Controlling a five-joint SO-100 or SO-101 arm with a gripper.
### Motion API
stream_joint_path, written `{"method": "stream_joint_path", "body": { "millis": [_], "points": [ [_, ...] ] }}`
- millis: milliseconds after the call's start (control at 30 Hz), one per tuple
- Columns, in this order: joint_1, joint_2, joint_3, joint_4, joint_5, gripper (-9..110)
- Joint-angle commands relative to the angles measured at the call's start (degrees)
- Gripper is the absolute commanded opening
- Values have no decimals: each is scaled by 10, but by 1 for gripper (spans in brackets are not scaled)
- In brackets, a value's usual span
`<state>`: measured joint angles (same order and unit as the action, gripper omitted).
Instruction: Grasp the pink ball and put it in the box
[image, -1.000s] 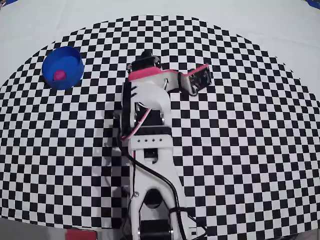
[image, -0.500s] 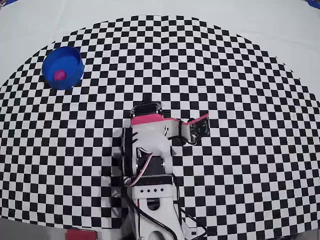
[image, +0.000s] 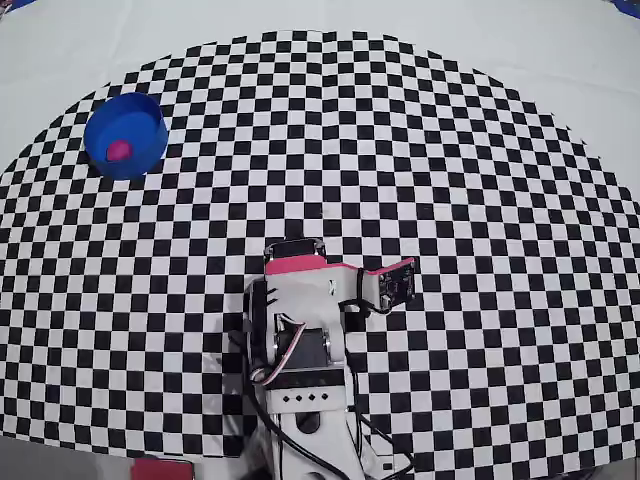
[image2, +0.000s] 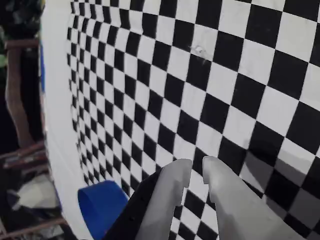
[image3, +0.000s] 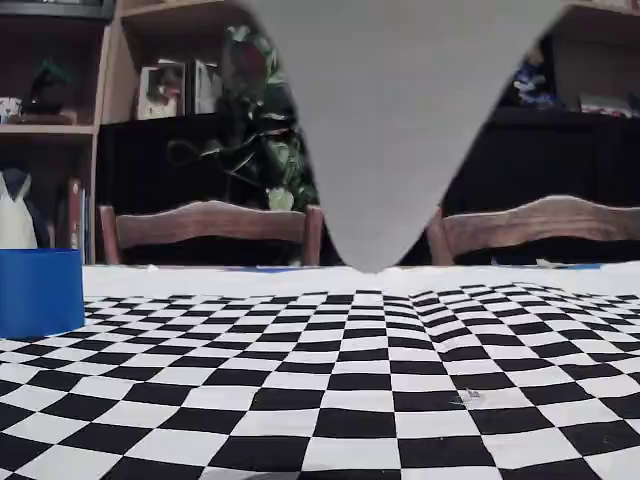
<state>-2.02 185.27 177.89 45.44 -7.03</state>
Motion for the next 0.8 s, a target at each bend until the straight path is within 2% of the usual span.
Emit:
{"method": "stream_joint_path", "body": {
  "millis": [0,767],
  "points": [
    [4,11,4,8,5,0],
    [-1,11,4,9,4,0]
  ]
}}
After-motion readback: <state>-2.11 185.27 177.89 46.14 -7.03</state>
